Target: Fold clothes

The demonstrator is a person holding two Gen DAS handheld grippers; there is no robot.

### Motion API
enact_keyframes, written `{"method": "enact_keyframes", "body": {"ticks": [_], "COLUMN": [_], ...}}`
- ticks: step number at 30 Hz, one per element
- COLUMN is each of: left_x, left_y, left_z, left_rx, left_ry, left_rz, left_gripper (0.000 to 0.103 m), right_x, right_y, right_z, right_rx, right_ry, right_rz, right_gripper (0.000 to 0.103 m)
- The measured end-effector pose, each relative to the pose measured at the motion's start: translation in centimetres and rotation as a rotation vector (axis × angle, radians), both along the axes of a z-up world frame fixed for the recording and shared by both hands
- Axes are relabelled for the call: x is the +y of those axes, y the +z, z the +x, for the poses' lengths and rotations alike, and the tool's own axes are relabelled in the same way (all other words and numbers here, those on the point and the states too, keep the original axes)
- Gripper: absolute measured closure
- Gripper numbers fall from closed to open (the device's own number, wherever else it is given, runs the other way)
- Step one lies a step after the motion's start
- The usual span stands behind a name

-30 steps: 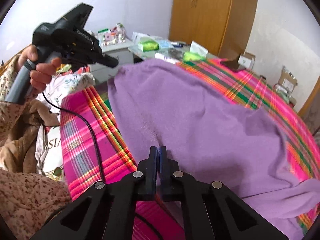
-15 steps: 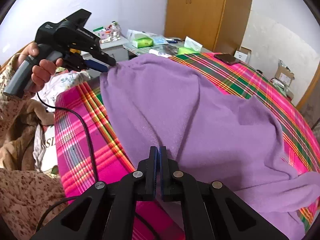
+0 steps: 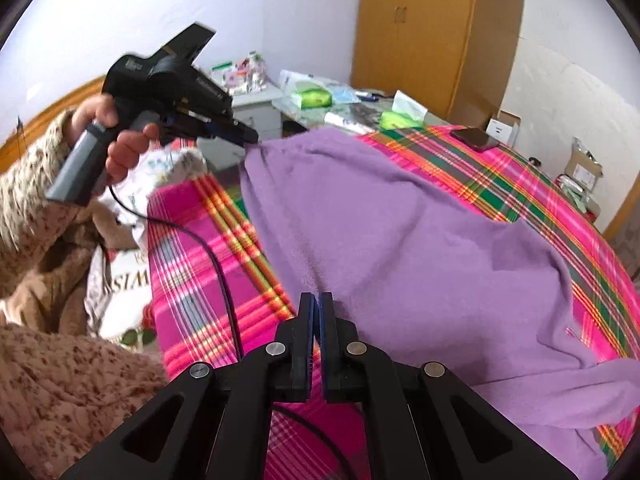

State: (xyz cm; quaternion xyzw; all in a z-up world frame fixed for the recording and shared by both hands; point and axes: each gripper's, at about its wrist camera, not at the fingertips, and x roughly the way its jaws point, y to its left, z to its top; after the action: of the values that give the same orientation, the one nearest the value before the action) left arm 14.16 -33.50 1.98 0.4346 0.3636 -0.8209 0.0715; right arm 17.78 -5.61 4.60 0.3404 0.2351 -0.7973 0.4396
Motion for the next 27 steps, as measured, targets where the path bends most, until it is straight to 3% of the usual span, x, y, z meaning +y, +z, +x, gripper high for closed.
{"method": "enact_keyframes", "body": {"ticks": [9,14,16,20,27], "left_x": [0.4,1.6,2.3,4.4,11.1], "left_y": [-0.2,1.6,2.4,3.8,5.3], "left_z": [-0.1,1.0,1.4,1.7,0.3], "left_rx": [-0.034,-0.011,0.015,0.065,0.147], "left_ry": [0.004,0.013,0.008,-0.045,-0.26], "left_rz": [-0.06,-0.183,-0.199,-0.24,-0.258], "left_gripper": [0.092,0.092,0.092,0.091,0.084], "right_x": [-0.4,1.4,2.5,6.8,17.1], "right_y": [-2.3,-1.3,-0.7,0.6,2.2], "right_z": [-1.0,-1.9,-2.1,-2.9,-3.7], "right_rx": [-0.087,-0.128,-0.131,-0.155,-0.136], "right_ry": [-0.021,-0.082,-0.114,-0.226,-0.512], "right_rz": [0.03,-0.041,-0.073,-0.17,-0.267], "right_gripper": [0.099,0.097,0.09,0.088,0.087]}}
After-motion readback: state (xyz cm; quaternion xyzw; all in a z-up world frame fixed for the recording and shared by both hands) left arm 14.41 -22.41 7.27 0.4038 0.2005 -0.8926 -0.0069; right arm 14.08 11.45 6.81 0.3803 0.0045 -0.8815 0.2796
